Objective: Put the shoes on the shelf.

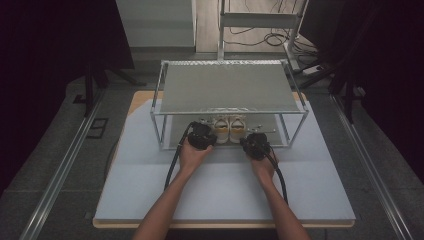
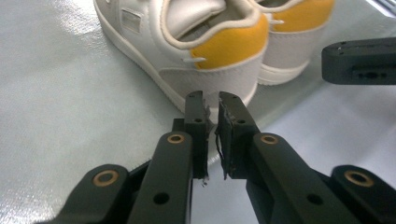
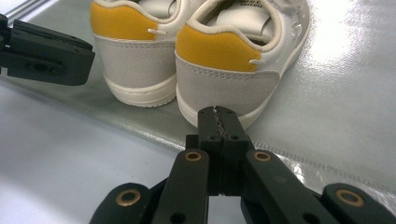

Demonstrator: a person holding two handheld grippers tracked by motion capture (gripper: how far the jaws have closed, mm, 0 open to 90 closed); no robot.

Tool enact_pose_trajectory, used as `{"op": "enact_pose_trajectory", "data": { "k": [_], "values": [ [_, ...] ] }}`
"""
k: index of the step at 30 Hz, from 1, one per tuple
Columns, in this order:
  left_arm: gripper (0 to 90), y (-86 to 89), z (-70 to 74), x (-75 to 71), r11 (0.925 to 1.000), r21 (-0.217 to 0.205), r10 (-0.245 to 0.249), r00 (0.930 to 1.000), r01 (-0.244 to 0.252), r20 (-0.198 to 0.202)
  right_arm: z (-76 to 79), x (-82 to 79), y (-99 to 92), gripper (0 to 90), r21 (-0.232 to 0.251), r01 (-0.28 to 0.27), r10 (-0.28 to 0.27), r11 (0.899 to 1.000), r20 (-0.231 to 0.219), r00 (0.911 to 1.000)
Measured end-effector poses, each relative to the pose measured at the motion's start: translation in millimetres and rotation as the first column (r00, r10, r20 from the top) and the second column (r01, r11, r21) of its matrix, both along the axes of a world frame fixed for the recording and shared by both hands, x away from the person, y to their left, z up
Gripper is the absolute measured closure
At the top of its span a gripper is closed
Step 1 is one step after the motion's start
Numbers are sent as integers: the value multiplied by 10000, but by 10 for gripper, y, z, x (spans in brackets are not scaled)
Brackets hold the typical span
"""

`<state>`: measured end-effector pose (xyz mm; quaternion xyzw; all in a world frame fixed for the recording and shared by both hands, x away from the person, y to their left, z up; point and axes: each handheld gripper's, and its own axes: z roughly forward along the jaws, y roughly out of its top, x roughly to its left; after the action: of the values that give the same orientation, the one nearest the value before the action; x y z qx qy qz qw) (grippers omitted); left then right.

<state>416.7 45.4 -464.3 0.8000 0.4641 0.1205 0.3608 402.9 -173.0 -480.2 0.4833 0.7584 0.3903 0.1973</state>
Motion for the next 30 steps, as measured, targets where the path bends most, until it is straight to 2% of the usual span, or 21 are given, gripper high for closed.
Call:
{"op": "enact_pose_trajectory", "data": {
  "k": [2, 3, 4, 7, 8, 10, 11, 20, 25, 30],
  "values": [
    [805, 35, 10, -24, 9997, 91, -251, 9993, 248, 269, 15, -42, -14, 894, 72, -81, 80, 9999, 58, 10000],
    [804, 57, 14, -42, 9993, 80, -371, 9988, 368, 328, 19, -64, -23, 894, 80, -136, 135, 9999, 100, 9999],
    [797, 70, 16, -75, 9991, -113, -400, 9986, 404, 346, 22, -87, -31, 892, 119, -197, 196, 9997, 120, 9997],
    [789, 107, 28, -156, 9985, -121, -524, 9976, 530, 448, 32, -154, -53, 883, 161, -390, 387, 9991, 169, 9991],
    [786, 100, 28, -204, 9986, -360, -367, 9989, 377, 299, 37, -177, -60, 884, 131, -401, 398, 9991, 219, 9990],
    [779, 119, 34, -267, 9982, -389, -442, 9985, 454, 333, 45, -223, -77, 882, 202, -517, 512, 9985, 227, 9984],
    [774, 115, 38, -315, 9981, -546, -265, 9994, 276, 218, 47, -247, -84, 879, 204, -586, 581, 9981, 255, 9980],
    [711, 253, 78, -621, 9968, -526, -575, 9970, 602, 513, 106, -497, -176, 863, 582, -1265, 1245, 9903, 365, 9915],
    [698, 401, 61, -797, 9941, -844, -652, 9973, 679, 339, 111, -661, -276, 840, 833, -1582, 1559, 9839, 325, 9872],
    [665, 541, 8, -986, 9934, -781, -823, 9964, 835, 182, 74, -827, -380, 771, 887, -1722, 1702, 9811, 299, 9850]
  ]
}}
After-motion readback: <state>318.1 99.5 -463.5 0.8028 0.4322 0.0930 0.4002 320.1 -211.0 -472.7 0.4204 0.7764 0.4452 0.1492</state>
